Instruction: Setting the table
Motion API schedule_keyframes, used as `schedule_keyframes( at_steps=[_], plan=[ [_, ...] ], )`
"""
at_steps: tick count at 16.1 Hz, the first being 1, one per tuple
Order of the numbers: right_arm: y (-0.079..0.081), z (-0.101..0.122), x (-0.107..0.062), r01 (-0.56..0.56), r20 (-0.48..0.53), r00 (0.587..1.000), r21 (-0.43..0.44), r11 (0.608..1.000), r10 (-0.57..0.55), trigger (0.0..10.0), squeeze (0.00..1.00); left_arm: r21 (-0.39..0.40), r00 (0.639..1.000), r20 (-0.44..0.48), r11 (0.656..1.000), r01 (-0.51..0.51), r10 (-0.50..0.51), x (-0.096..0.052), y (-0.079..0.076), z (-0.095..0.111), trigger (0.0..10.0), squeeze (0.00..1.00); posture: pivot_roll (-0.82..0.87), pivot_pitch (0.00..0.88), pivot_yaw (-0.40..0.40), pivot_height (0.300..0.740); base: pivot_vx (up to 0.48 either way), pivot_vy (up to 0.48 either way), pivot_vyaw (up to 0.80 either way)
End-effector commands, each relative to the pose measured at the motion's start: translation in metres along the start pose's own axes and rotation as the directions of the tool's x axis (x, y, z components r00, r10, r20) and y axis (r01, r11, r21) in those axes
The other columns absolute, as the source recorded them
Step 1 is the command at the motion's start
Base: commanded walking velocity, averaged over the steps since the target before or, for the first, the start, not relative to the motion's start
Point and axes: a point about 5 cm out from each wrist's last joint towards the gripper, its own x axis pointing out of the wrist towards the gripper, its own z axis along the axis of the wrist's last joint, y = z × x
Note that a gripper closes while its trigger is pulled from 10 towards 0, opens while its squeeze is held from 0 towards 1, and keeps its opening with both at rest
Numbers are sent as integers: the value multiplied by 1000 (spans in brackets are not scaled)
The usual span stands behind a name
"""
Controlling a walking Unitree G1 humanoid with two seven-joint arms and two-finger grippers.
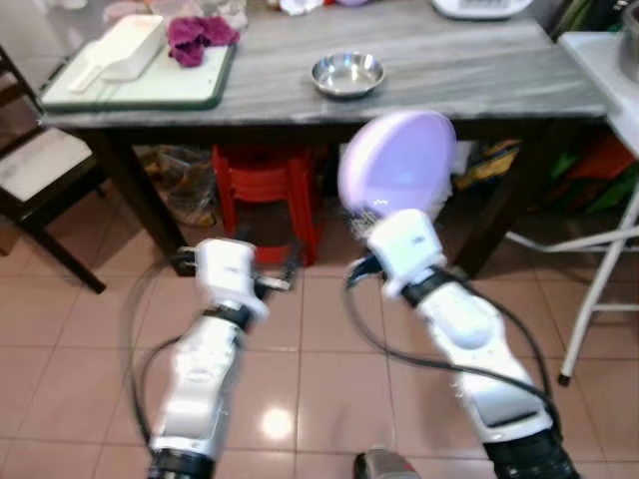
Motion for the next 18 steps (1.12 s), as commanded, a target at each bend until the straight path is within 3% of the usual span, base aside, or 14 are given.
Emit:
schedule_keyframes(
  at_steps=[1, 7, 18],
  plan=[
    [5, 9, 4, -15, 43, 999, 3, 1000, 15, 10000, 0, 24, 1000, -1, 999, -23, 23, -4, 10, 1, 10000, 0, -180, 168, 28, 740, 416, 0, 0],
    [1, 11, 4, -6, 51, 999, -6, 1000, 6, 10000, 0, 26, 1000, 1, 1000, -15, 15, -4, 8, 1, 10000, 0, -180, 168, 28, 740, 419, 0, 0],
    [-4, 17, 6, -7, 70, 998, -21, 1000, 8, 10000, 0, 37, 1000, 12, 999, -29, 28, -2, 10, 3, 10000, 0, -188, 163, 28, 740, 388, 0, 420]
  ],
)
